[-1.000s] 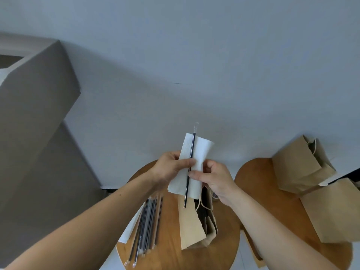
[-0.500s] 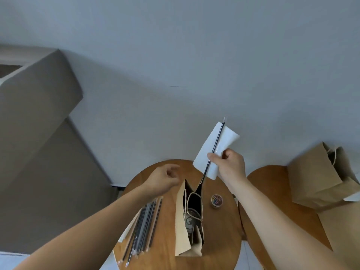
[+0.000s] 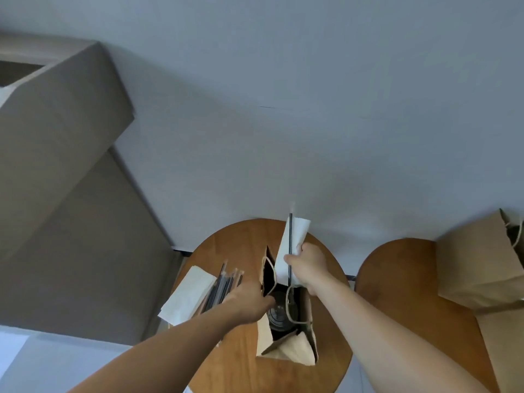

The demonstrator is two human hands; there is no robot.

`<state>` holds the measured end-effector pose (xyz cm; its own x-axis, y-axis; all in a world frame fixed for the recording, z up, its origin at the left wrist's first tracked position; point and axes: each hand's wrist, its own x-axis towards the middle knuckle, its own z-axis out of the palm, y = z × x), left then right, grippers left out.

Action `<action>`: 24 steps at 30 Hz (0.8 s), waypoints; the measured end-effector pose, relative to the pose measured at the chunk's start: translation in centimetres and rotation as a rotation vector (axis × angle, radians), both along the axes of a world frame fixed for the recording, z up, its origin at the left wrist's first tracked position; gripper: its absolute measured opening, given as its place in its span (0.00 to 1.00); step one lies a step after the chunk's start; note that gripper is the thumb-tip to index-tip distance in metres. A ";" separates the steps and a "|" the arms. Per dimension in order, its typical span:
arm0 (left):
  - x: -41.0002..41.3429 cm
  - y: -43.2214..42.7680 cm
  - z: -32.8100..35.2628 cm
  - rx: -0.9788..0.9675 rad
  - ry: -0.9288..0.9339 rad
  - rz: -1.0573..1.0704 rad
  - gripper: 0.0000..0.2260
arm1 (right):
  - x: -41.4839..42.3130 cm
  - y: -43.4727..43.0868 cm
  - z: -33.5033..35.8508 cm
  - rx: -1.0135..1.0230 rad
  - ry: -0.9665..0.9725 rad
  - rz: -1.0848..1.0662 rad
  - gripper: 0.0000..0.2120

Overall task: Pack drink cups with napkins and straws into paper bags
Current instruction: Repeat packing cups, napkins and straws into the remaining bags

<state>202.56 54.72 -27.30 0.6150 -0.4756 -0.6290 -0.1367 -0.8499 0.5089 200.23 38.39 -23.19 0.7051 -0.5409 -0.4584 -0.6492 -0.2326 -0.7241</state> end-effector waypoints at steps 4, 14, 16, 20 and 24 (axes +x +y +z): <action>0.2 0.1 -0.4 -0.030 -0.022 0.063 0.14 | -1.7 -0.5 0.8 -0.176 0.136 0.145 0.06; 0.0 -0.2 -0.9 -0.147 0.093 0.061 0.13 | -1.5 2.9 -0.2 -0.359 0.568 0.518 0.12; -0.3 -0.4 -0.9 -0.185 0.127 0.082 0.14 | -0.2 3.8 -0.9 -0.263 0.527 0.400 0.05; -0.4 -0.4 -0.8 -0.226 0.181 0.172 0.14 | 1.0 4.7 -2.4 -0.079 0.352 0.087 0.08; 0.1 0.7 -0.6 -0.235 0.313 0.272 0.13 | -2.3 4.6 -4.7 -0.009 0.355 0.069 0.07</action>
